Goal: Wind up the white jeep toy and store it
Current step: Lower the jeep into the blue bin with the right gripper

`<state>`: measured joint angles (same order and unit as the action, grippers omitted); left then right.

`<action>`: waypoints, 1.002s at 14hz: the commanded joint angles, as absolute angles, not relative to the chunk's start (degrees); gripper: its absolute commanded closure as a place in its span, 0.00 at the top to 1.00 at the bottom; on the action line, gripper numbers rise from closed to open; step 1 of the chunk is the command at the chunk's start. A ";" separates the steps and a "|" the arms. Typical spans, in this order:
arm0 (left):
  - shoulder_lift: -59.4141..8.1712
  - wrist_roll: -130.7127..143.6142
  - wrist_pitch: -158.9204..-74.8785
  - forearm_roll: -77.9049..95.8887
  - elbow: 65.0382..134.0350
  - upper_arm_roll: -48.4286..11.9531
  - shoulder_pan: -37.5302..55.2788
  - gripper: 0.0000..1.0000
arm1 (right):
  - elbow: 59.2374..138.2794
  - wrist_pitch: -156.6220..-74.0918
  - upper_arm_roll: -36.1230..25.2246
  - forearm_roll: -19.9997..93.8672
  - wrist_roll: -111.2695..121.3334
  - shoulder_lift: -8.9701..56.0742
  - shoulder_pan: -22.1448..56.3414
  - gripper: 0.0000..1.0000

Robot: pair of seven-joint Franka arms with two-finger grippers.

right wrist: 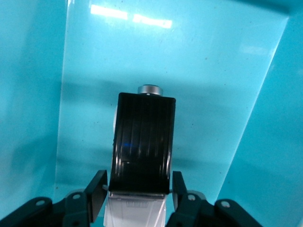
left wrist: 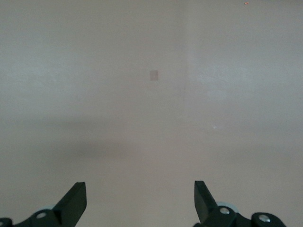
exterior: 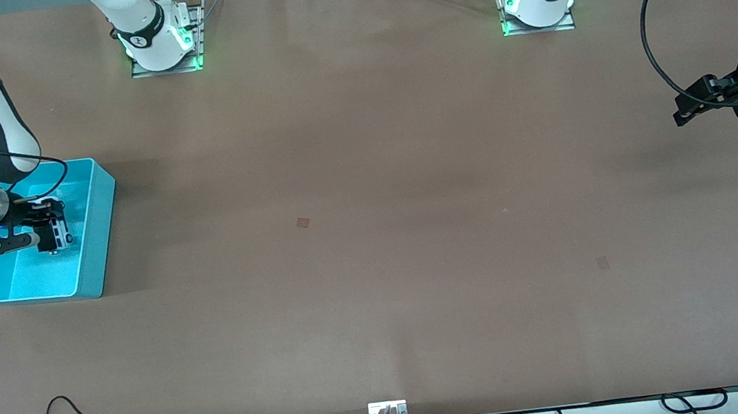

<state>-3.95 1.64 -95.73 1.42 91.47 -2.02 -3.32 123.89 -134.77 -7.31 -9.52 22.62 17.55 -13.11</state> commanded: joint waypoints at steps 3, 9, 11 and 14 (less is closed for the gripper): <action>-2.37 0.62 -96.06 2.90 92.99 -1.23 -2.90 1.00 | 126.03 -136.23 -6.94 -10.63 21.27 16.96 -13.97 0.00; -2.37 0.62 -96.06 2.90 92.99 -1.23 -2.99 1.00 | 126.12 -136.93 -6.94 -10.28 20.92 17.49 -13.97 0.19; -2.37 0.62 -96.06 2.90 92.99 -1.23 -2.99 1.00 | 126.12 -137.63 -6.94 -10.37 20.74 18.10 -13.97 0.22; -2.37 0.62 -96.06 2.90 92.99 -1.23 -2.99 1.00 | 126.12 -138.08 -6.94 -10.37 20.74 18.63 -14.06 0.27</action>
